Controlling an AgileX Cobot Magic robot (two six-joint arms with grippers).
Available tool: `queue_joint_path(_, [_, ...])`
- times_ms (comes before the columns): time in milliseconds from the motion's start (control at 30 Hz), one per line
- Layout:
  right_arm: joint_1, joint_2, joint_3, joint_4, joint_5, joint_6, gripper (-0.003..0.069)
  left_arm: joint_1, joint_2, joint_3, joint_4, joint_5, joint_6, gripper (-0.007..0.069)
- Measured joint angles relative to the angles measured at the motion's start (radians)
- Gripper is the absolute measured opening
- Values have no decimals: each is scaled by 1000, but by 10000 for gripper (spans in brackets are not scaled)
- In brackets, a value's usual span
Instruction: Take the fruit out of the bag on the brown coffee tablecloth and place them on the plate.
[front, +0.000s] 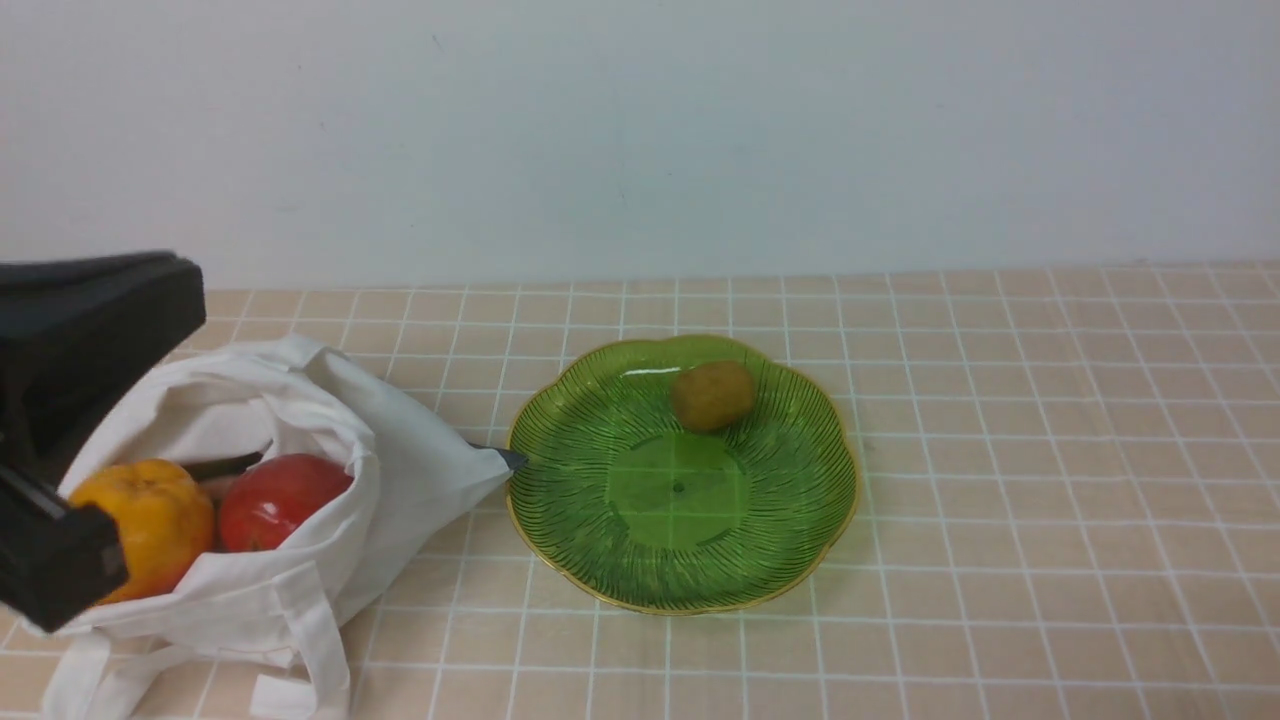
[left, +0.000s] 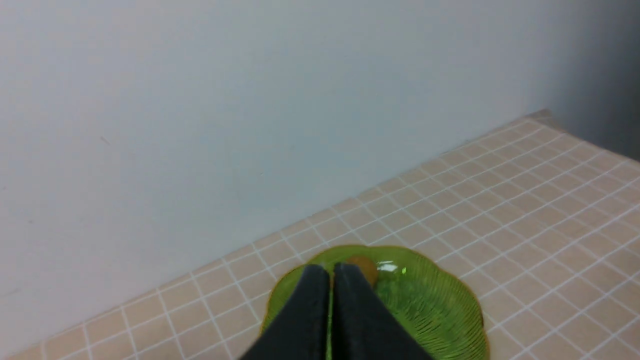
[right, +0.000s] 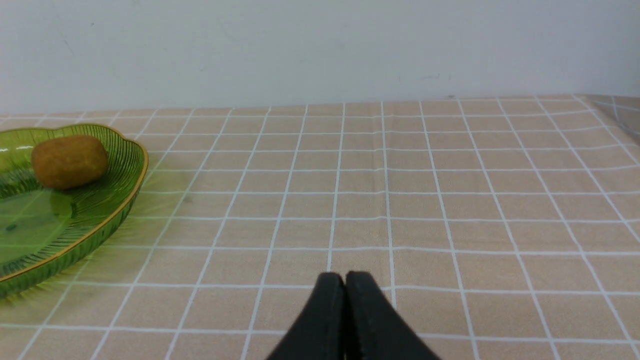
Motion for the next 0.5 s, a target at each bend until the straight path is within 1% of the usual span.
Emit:
queue_joint_path(100, [0, 0, 0, 0, 0, 0, -14, 25, -104, 154, 46, -83, -66, -8])
queue_joint_path(233, [0, 0, 0, 0, 0, 0, -14, 142, -260, 410, 56, -233, -97, -8])
queue_joint_path(300, [0, 0, 0, 0, 0, 0, -14, 191, -310, 498, 56, -267, -100, -8])
queue_joint_path(333, [0, 0, 0, 0, 0, 0, -14, 236, -366, 589, 56, -296, -101, -8])
queue_joint_path(433, [0, 0, 0, 0, 0, 0, -14, 309, -463, 716, 56, -305, -102, -8])
queue_joint_path(500, [0, 0, 0, 0, 0, 0, -14, 329, -520, 760, 56, -293, -102, -8])
